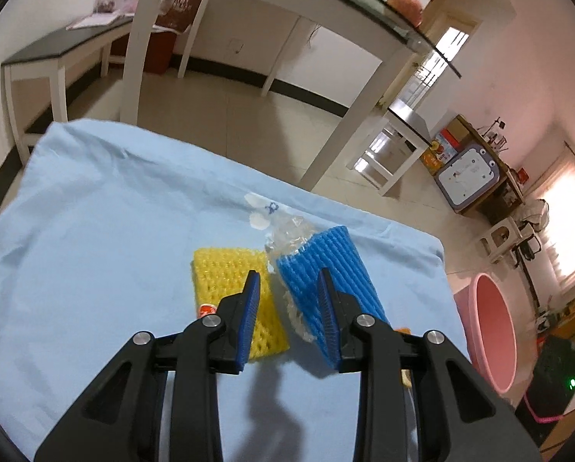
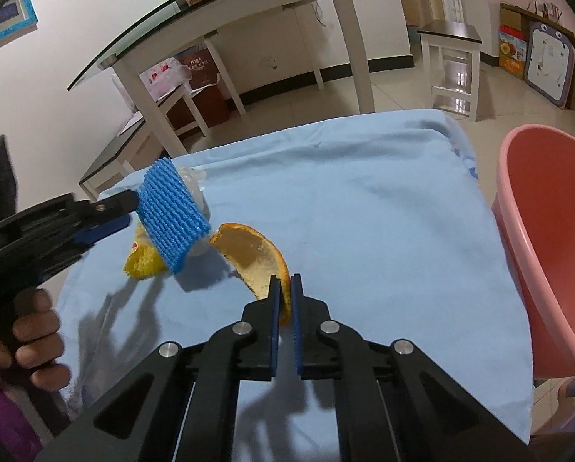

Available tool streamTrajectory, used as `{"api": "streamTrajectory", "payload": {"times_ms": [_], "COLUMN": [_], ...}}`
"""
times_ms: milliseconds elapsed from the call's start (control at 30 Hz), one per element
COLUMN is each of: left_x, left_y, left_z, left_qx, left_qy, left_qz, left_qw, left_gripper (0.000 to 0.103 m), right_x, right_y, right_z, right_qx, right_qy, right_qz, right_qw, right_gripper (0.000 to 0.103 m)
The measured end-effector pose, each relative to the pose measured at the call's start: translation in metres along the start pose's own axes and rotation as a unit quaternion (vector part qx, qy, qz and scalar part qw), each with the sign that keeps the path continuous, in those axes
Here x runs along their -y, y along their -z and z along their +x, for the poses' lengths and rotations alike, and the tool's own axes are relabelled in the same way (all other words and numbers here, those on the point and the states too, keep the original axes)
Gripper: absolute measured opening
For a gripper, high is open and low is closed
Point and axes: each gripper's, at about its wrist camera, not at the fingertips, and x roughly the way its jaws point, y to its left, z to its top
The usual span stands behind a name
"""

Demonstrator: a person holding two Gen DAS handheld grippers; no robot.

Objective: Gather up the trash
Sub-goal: 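Grasp the blue foam net with the left tool while the right tool grasps the orange peel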

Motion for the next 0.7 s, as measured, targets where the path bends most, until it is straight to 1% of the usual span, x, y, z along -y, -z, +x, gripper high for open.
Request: {"api": "streamTrajectory", "payload": {"times_ms": [100, 133, 200, 333, 367, 400, 433, 500, 600, 700], "left_x": [-0.003, -0.003, -0.001, 0.001, 0.003, 0.005, 0.008, 0.012, 0.022, 0.032], "left_y": [-0.001, -0.002, -0.001, 0.000, 0.000, 0.001, 0.002, 0.003, 0.006, 0.010], "left_z": [0.009, 0.009, 0.008, 0.007, 0.006, 0.005, 0.004, 0.000, -0.011, -0.022], "left_qx": [-0.006, -0.003, 0.009, 0.017, 0.019, 0.021, 0.022, 0.027, 0.040, 0.050], "left_qy": [0.010, 0.010, 0.006, 0.000, -0.001, -0.001, -0.002, -0.001, -0.004, -0.001], "left_qz": [-0.015, -0.017, -0.014, -0.005, 0.000, 0.006, 0.013, 0.024, 0.049, 0.062], "left_qw": [0.9998, 0.9998, 0.9998, 0.9998, 0.9998, 0.9998, 0.9997, 0.9994, 0.9980, 0.9968], "left_gripper": [0.031, 0.031, 0.031, 0.030, 0.027, 0.015, 0.010, 0.006, 0.006, 0.006], "right_x": [0.005, 0.007, 0.009, 0.012, 0.012, 0.013, 0.014, 0.015, 0.017, 0.018], "right_y": [0.001, 0.001, 0.002, 0.003, 0.003, 0.003, 0.003, 0.004, 0.004, 0.005], "right_z": [-0.002, -0.003, -0.004, -0.007, -0.008, -0.009, -0.010, -0.011, -0.016, -0.023], "right_qx": [0.000, -0.001, -0.001, 0.000, 0.000, 0.001, 0.001, 0.002, 0.006, 0.012], "right_qy": [-0.002, -0.002, -0.002, -0.006, -0.007, -0.007, -0.007, -0.008, -0.009, -0.011], "right_qz": [0.006, 0.008, 0.011, 0.016, 0.016, 0.017, 0.018, 0.019, 0.022, 0.025], "right_qw": [1.000, 1.000, 1.000, 1.000, 1.000, 1.000, 1.000, 1.000, 1.000, 1.000], "right_gripper": [0.005, 0.005, 0.005, 0.005, 0.005, 0.005, 0.005, 0.005, 0.005, 0.005]}}
